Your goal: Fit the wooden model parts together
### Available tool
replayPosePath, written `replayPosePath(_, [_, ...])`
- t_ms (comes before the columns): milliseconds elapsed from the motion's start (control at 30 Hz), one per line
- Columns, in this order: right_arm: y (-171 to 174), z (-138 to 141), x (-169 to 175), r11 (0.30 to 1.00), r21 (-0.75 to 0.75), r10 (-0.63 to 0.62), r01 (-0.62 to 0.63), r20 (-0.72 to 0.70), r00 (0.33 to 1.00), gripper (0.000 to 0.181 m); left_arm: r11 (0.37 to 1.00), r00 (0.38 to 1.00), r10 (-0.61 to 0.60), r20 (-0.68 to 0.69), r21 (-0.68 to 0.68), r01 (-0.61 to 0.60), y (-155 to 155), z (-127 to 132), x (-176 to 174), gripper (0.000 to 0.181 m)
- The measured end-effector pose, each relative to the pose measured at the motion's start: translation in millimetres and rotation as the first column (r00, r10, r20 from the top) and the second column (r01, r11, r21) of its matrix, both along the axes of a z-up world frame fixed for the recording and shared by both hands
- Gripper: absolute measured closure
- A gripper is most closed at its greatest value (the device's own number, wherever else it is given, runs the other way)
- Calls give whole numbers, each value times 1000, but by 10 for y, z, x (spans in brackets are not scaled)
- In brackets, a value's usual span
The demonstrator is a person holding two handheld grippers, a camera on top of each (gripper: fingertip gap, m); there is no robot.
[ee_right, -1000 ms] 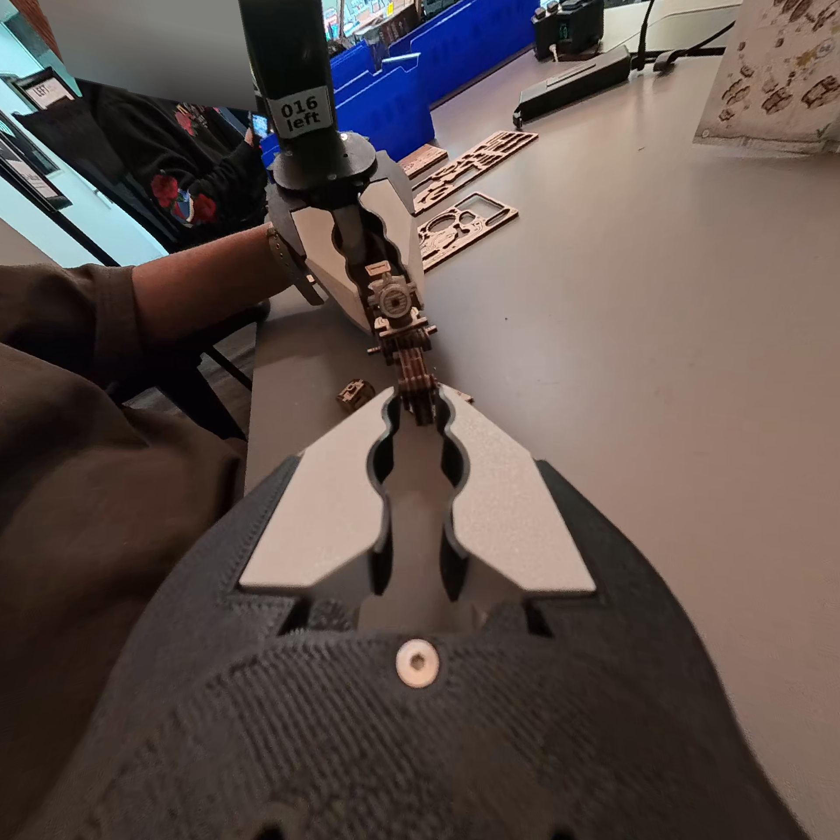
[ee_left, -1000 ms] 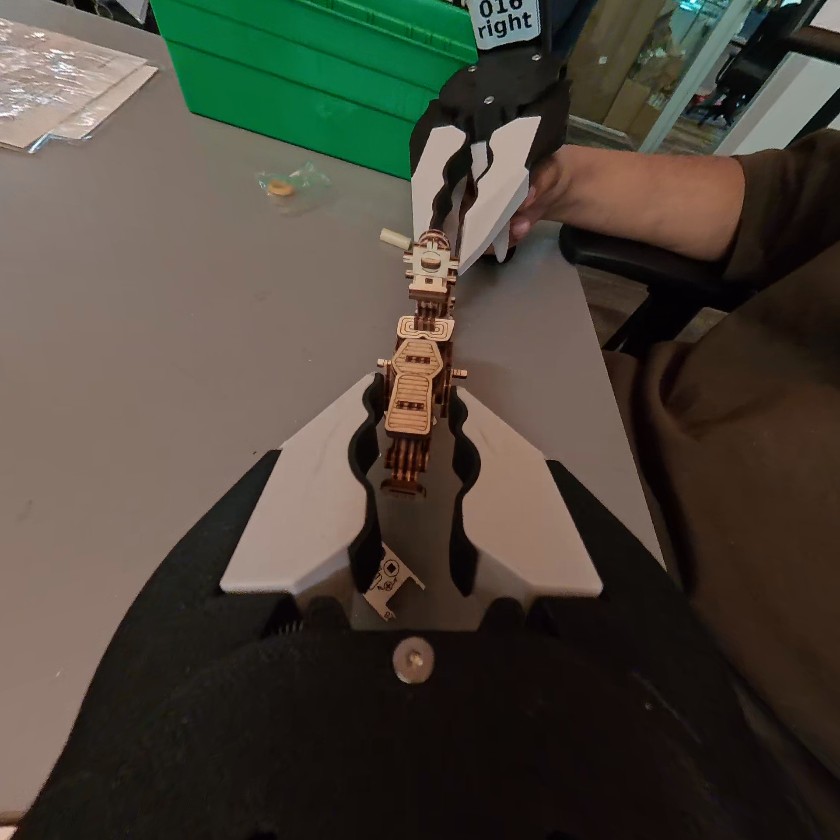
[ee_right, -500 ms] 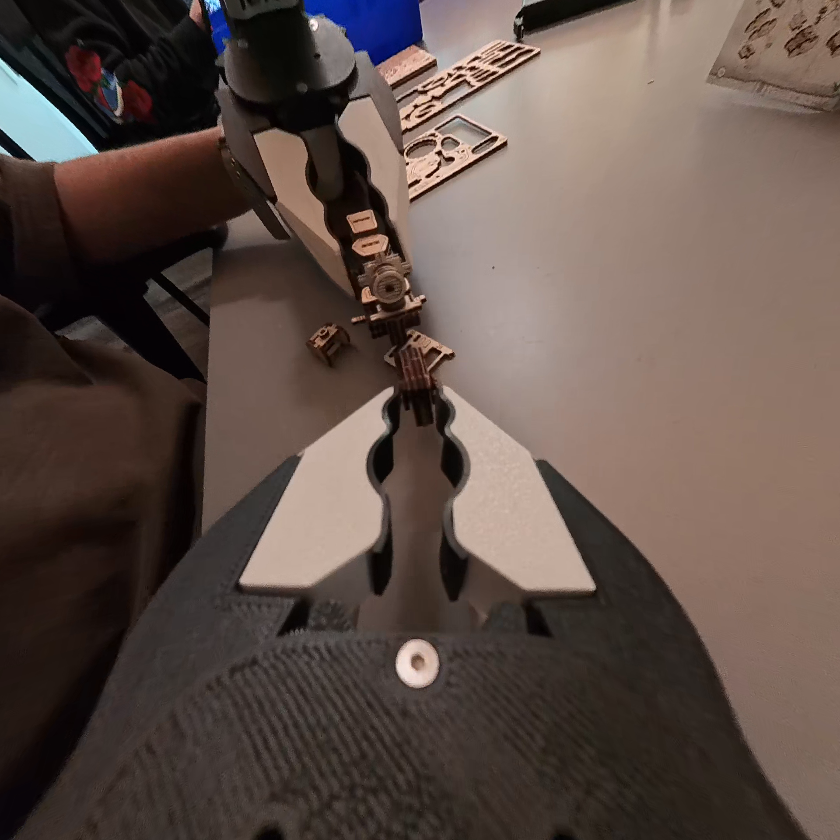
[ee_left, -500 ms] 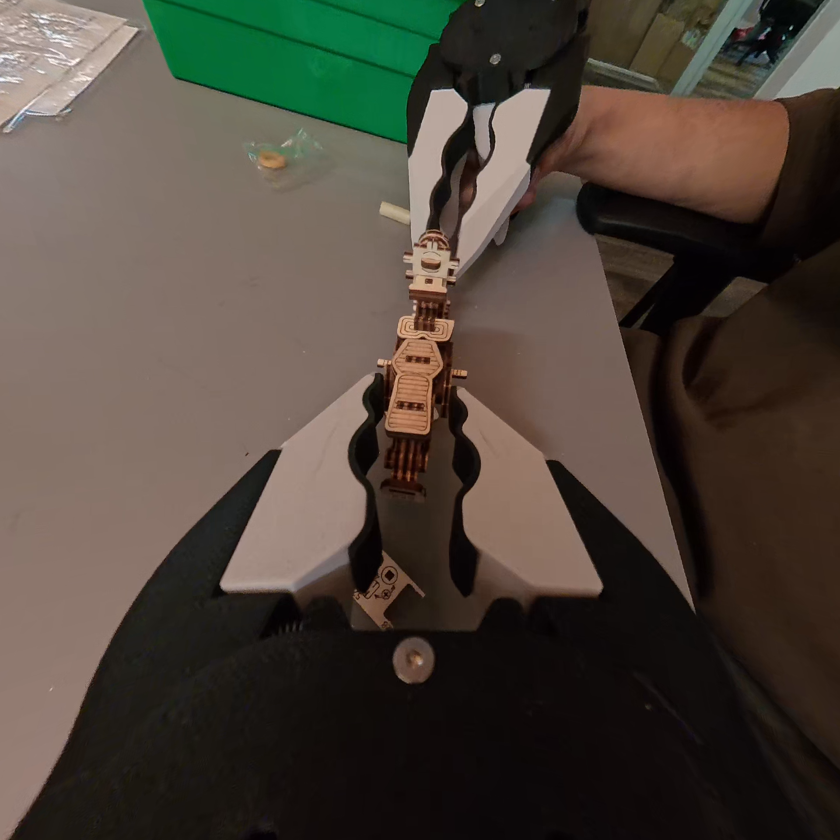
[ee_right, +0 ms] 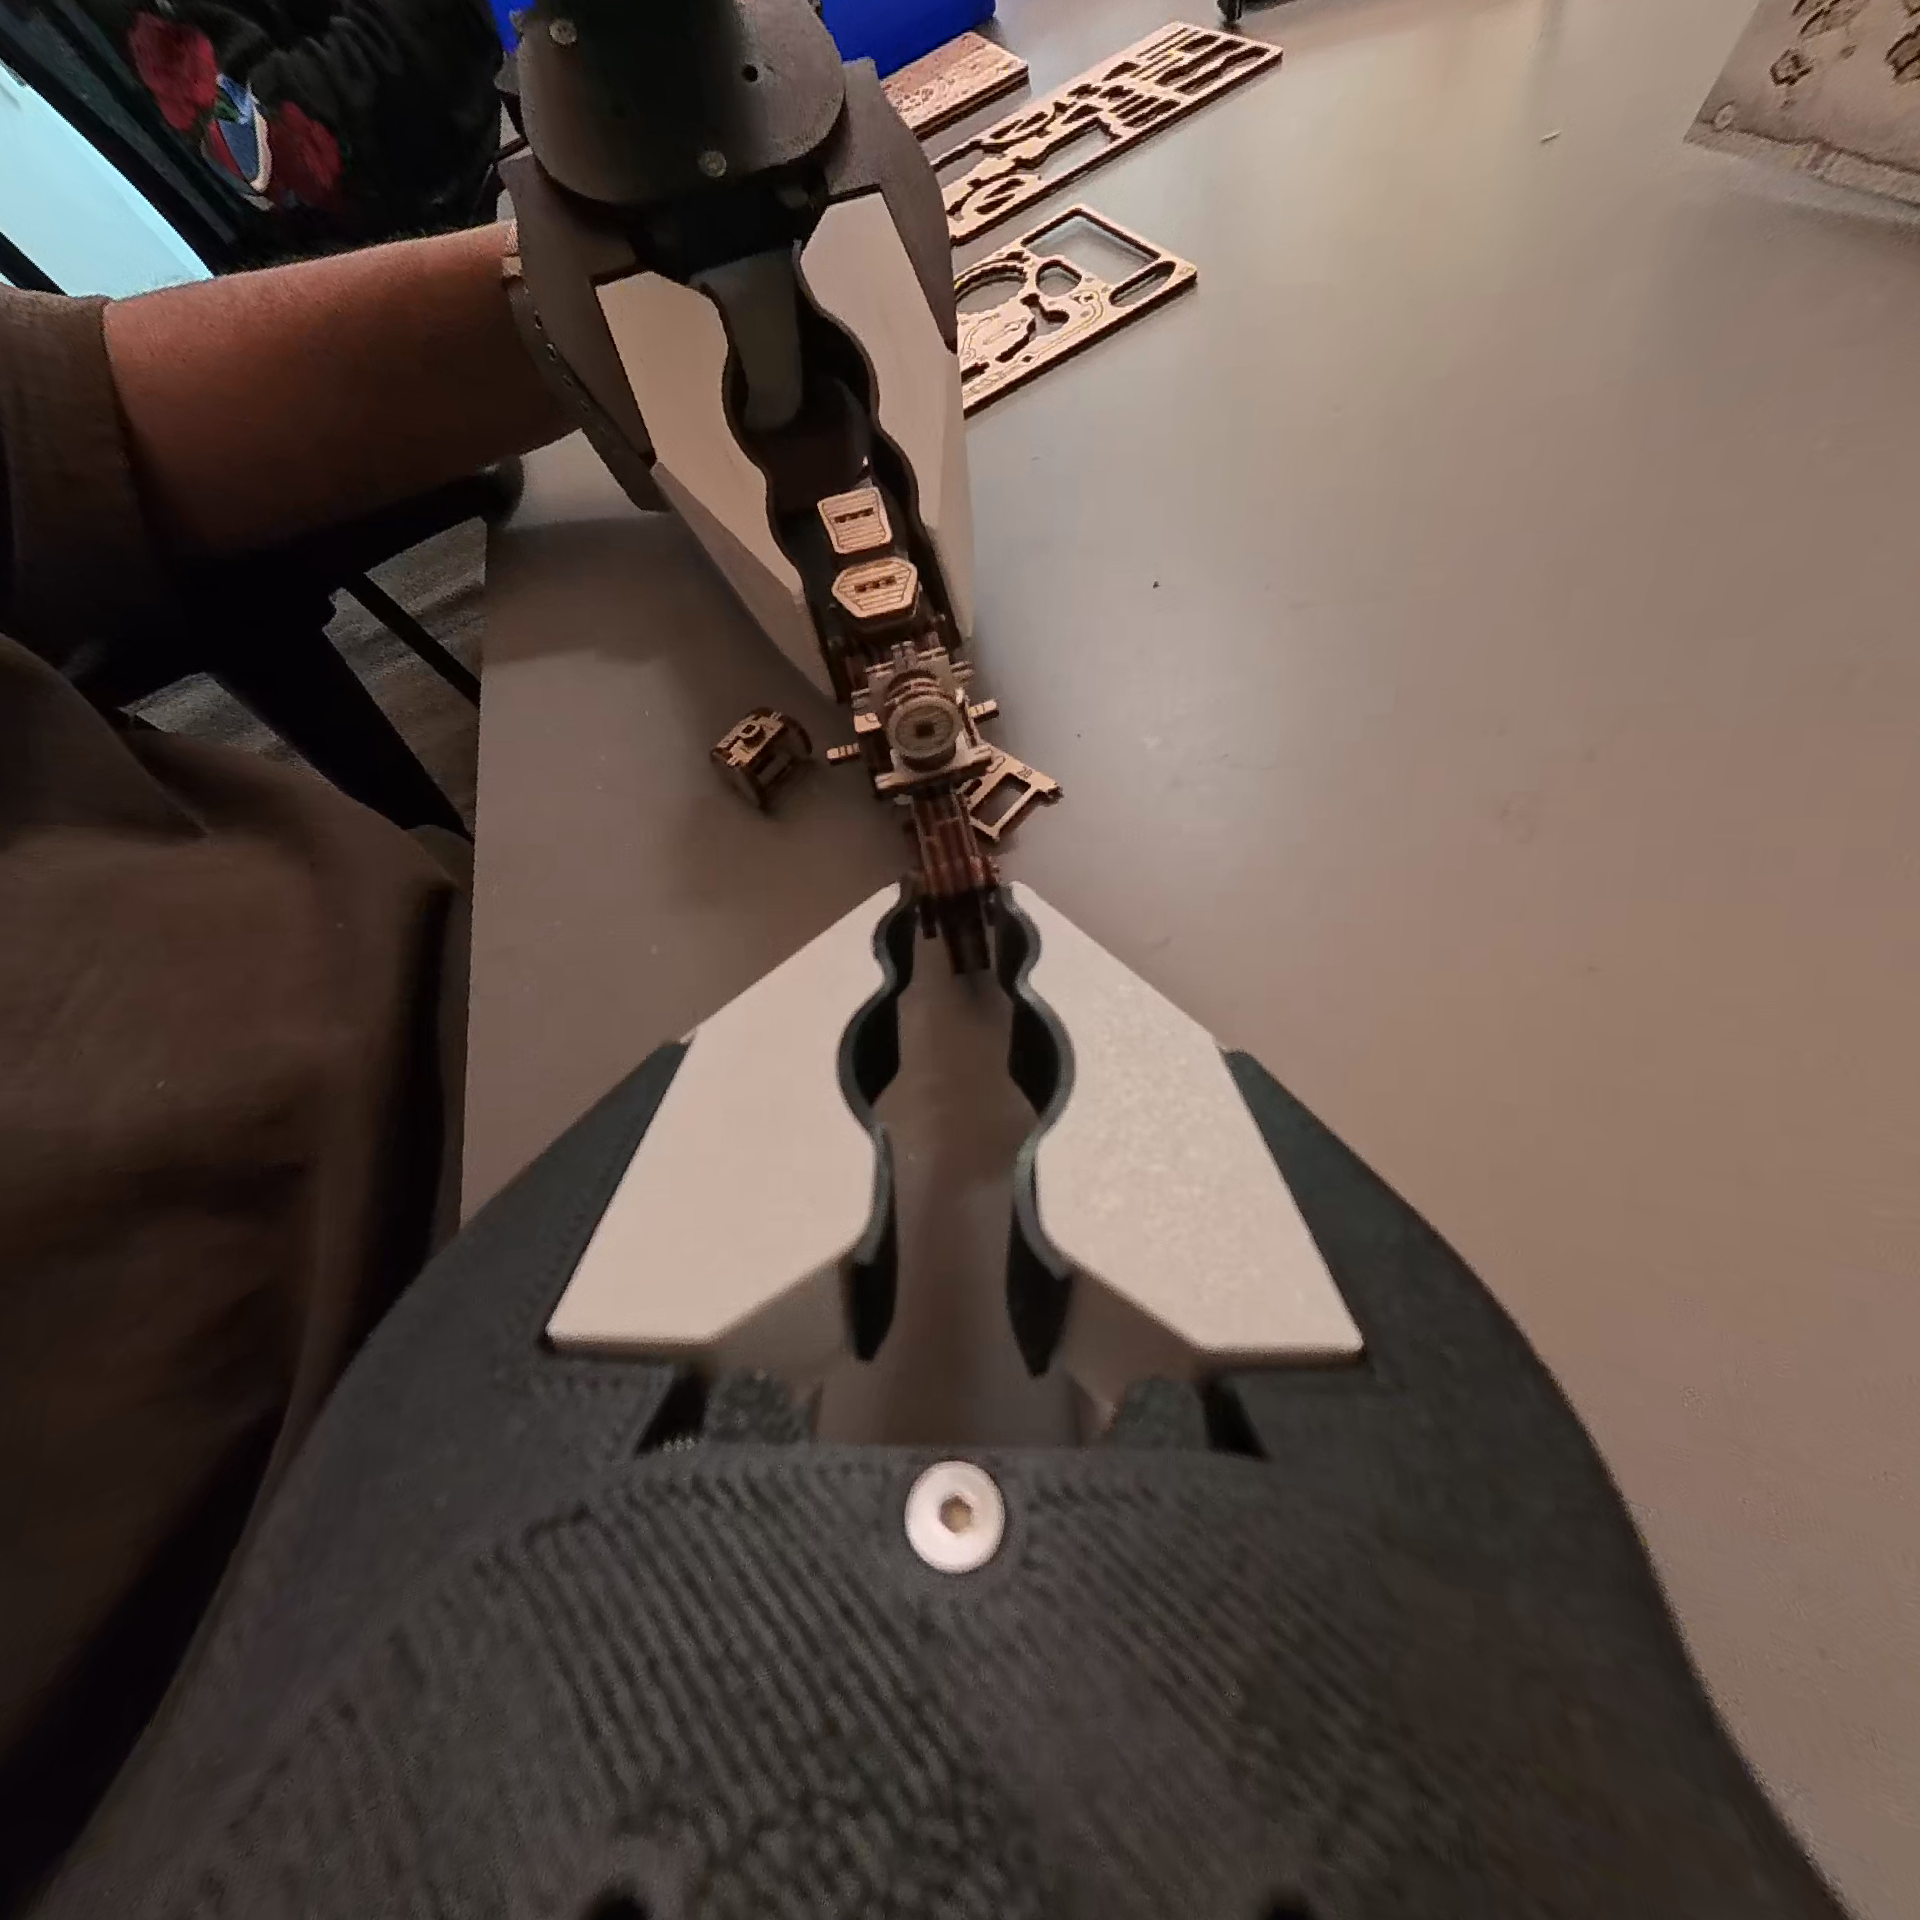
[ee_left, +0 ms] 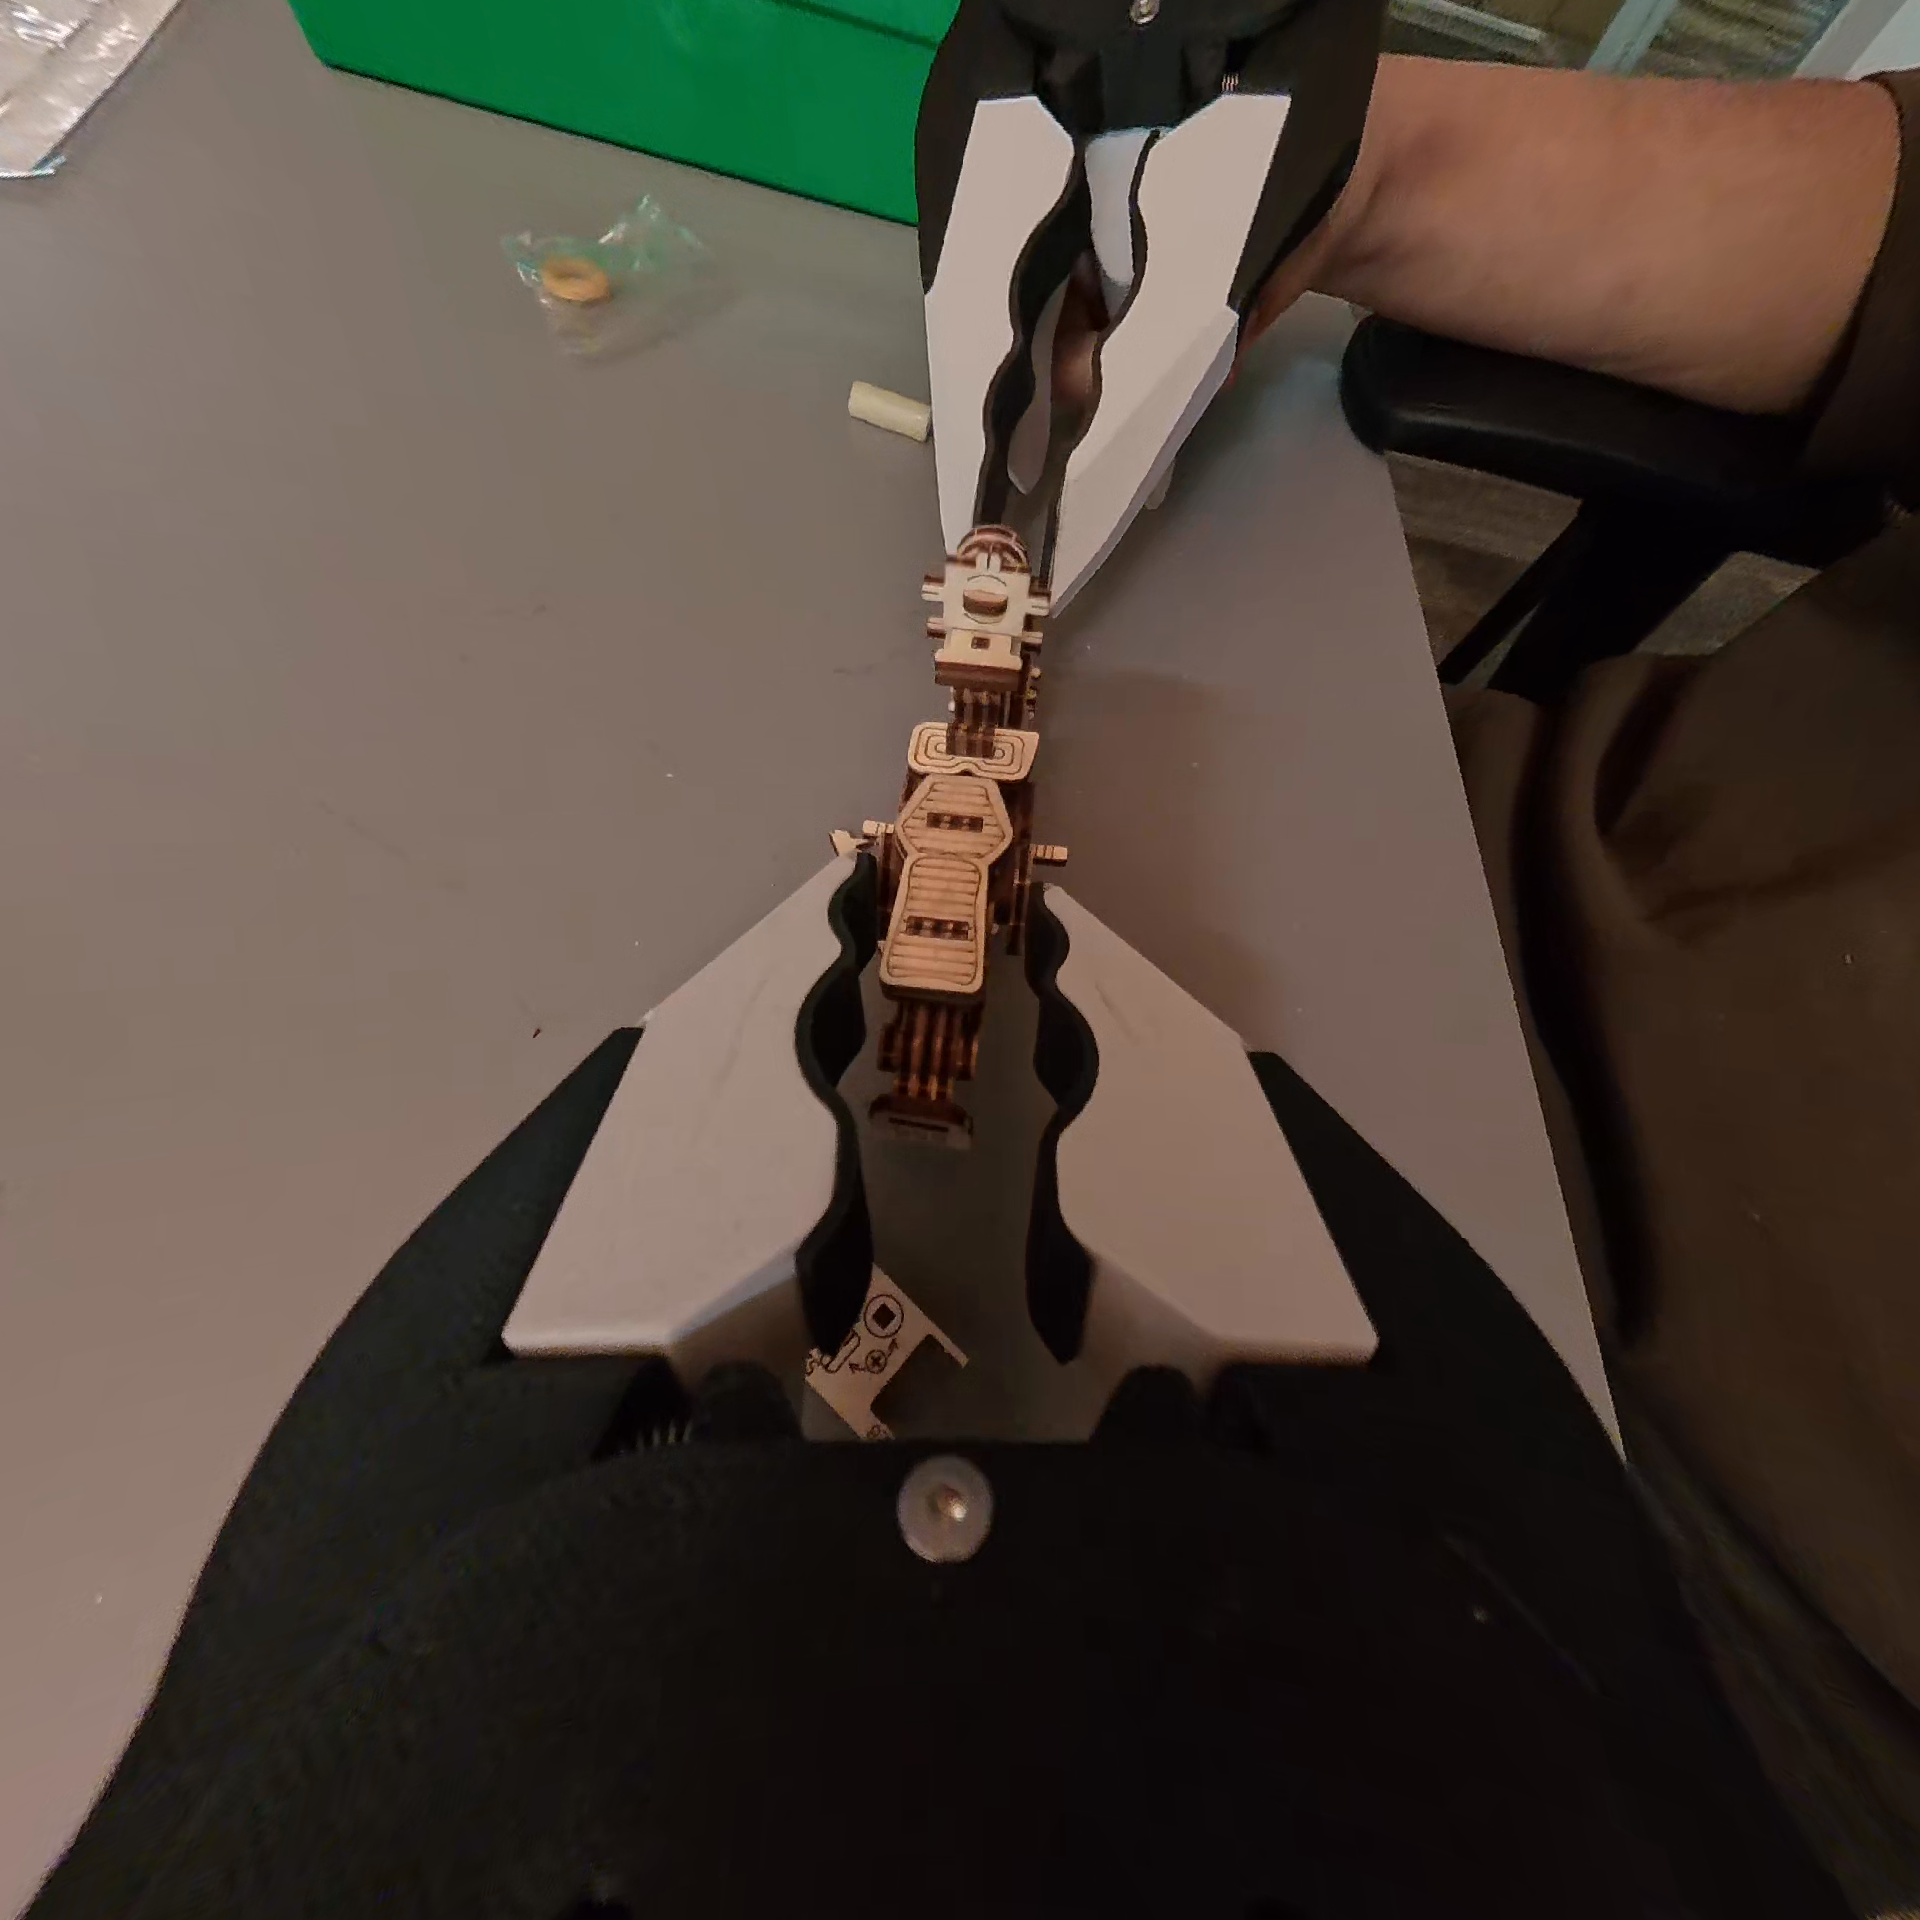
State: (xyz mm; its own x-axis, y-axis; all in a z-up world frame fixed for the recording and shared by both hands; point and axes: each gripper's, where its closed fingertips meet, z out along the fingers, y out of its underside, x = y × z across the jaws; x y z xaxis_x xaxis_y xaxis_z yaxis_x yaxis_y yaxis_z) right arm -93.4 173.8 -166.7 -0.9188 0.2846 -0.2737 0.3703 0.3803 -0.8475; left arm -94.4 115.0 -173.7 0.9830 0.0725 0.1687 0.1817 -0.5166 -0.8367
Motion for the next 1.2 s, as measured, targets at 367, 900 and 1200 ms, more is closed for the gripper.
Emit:
replayPosePath(367, [0,-10,-2,1000,3,0,0,8,1000,168,1000,1000,-13,-8,-14,13,7,-20,22,154])
replayPosePath(900, [-2,-28,12,1000,11,6,-6,21,1000,168,998,999,-30,-16,-57,29,16,-84,56,154])
replayPosePath(1200, [-7,-38,19,1000,16,10,-10,22,1000,168,998,1000,-29,9,-58,30,14,-90,67,154])
